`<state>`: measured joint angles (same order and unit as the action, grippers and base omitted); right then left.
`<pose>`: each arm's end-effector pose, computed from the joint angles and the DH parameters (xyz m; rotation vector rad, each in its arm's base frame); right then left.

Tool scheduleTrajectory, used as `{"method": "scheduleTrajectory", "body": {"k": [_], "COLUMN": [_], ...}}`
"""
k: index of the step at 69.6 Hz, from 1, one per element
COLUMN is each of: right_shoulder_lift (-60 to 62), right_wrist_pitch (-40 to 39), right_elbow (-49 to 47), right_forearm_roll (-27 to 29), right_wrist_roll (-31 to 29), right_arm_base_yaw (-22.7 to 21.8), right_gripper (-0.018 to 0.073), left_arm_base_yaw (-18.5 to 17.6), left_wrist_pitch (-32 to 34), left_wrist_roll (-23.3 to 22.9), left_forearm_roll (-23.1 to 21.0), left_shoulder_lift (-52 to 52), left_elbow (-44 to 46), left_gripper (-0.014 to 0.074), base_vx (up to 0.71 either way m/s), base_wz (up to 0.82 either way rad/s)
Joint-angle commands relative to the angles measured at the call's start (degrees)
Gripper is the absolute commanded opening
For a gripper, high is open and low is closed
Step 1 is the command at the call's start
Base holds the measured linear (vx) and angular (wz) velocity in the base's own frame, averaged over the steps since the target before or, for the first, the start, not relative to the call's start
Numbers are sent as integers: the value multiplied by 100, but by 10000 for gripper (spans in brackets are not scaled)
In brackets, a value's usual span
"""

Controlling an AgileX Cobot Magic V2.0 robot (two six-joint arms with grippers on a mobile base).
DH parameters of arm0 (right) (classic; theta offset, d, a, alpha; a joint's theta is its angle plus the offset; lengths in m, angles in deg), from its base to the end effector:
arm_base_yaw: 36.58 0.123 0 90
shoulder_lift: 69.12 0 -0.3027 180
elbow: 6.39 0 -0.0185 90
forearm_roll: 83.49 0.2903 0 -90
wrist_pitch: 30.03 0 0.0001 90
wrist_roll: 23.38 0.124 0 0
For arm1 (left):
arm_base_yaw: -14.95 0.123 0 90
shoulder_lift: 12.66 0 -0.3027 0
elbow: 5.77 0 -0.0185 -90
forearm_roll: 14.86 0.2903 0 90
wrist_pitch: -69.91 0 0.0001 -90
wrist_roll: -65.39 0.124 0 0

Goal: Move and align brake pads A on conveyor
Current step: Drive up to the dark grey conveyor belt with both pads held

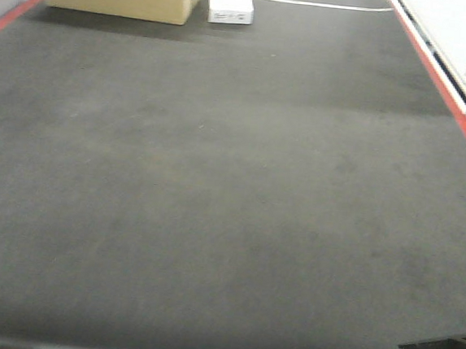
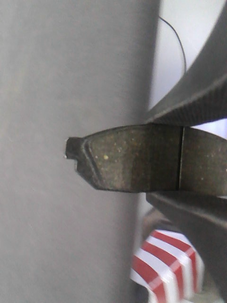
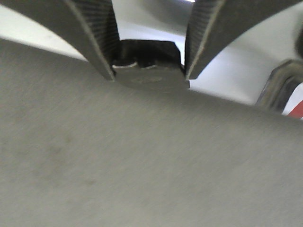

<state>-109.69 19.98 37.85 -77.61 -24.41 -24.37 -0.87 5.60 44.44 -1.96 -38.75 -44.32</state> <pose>0.1400 0.0403 0.2776 -0.2329 2.3466 0.2201 0.0816 0.0028 0.3217 -0.0988 2.2232 -0.0706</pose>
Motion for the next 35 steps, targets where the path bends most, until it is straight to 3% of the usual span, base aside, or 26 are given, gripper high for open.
{"method": "scheduleTrajectory", "body": {"k": [1, 35], "right_shoulder_lift": [-13, -13], "right_wrist_pitch": [-399, -399], "right_elbow": [-168, -168], "right_forearm_roll": [-4, 1], "right_wrist_roll": [-60, -60], "right_arm_base_yaw": [-9, -9], "right_gripper": [-12, -12], "left_arm_base_yaw": [3, 3], "left_wrist_pitch": [415, 414], "left_wrist_roll": [-47, -47], "left_forearm_roll": [91, 91], "left_shoulder_lift": [-81, -81], "left_elbow": [148, 148], "left_gripper": [-6, -6], "base_vx": [28, 22], "base_wz": [-28, -14]}}
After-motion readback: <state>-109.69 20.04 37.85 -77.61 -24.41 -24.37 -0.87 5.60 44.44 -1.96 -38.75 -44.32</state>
